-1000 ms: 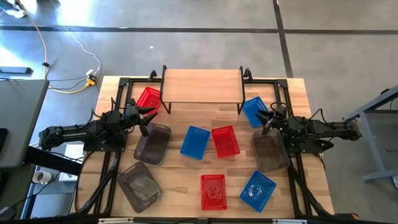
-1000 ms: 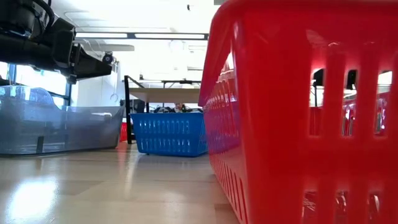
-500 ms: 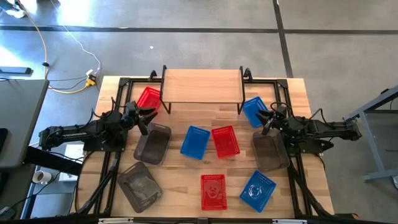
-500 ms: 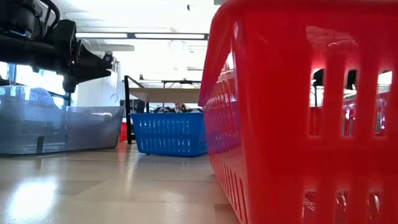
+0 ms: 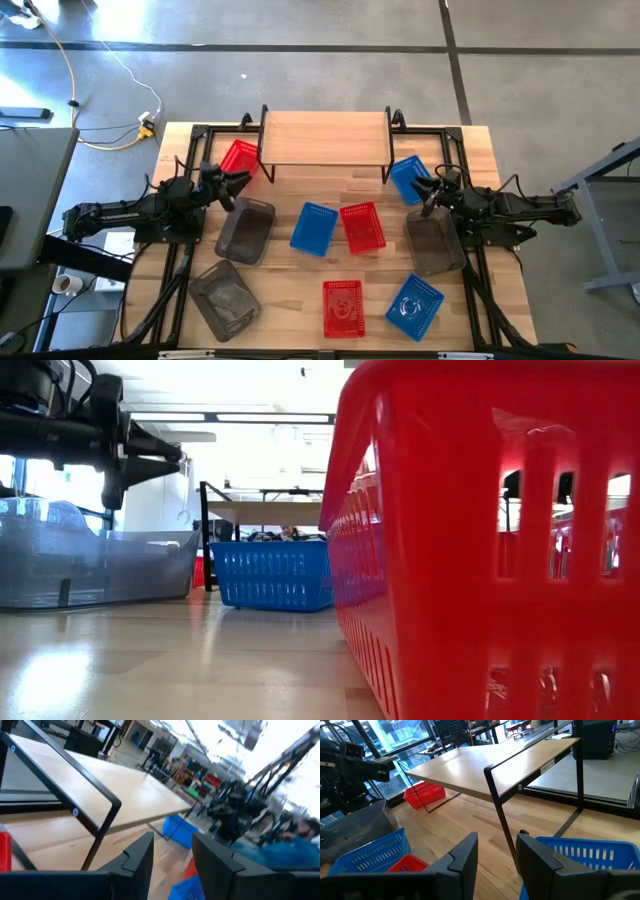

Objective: Stack baskets on shelf by color
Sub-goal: Put the top left black bin on the shelf

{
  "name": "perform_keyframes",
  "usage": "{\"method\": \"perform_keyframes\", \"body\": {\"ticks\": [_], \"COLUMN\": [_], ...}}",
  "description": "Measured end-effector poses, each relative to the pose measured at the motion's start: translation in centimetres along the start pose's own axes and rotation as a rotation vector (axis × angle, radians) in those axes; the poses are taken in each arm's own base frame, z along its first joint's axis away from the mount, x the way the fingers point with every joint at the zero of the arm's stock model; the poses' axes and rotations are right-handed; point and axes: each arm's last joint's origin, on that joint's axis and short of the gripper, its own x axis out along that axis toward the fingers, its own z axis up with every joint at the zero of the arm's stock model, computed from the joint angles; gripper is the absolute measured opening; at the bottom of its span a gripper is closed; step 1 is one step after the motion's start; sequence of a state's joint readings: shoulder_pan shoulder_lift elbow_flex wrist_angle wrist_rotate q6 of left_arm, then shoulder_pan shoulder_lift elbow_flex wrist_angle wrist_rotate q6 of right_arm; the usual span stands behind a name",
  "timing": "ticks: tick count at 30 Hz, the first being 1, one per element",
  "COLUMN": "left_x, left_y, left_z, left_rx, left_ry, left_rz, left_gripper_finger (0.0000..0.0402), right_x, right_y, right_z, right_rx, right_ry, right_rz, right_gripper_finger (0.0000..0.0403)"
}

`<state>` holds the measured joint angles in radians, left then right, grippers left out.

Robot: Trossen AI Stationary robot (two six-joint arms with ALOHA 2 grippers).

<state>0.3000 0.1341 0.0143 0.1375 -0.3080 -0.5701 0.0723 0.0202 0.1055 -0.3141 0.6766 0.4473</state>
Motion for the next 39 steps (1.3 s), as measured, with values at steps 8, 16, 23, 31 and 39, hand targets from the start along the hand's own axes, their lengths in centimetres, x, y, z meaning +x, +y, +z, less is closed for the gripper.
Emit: {"method": "perform_keyframes", "body": {"ticks": [8,16,23,31,39], "left_x": [0.0,-0.2,-0.9,-1.1,0.0], "left_y": [-0.1,-1.0,-2.8,-4.8,-6.4], "left_z": [0.2,1.7,5.2,8.5,10.2], "left_rx": [-0.09,-0.114,-0.037,-0.06,-0.094], "left_ry": [-0.032,-0.027,0.146,0.346,0.493], "left_rz": [0.004,0.01,0.161,0.344,0.49], "left_gripper_finger": [0.0126,0.0126,0.0126,0.0127,0.0127], "right_x": [0.0,0.0,0.0,0.0,0.0], "right_y": [0.0,0.0,0.0,0.0,0.0], "right_z": [0.0,0.0,0.0,0.0,0.0], "right_rx": [0.001,0.107,0.13,0.129,0.128], "right_ry": [0.0,0.0,0.0,-0.002,-0.001], "right_rz": [0.0,0.0,0.0,-0.004,-0.004], "right_gripper_finger": [0.0117,0.0117,0.0117,0.0117,0.0117]}}
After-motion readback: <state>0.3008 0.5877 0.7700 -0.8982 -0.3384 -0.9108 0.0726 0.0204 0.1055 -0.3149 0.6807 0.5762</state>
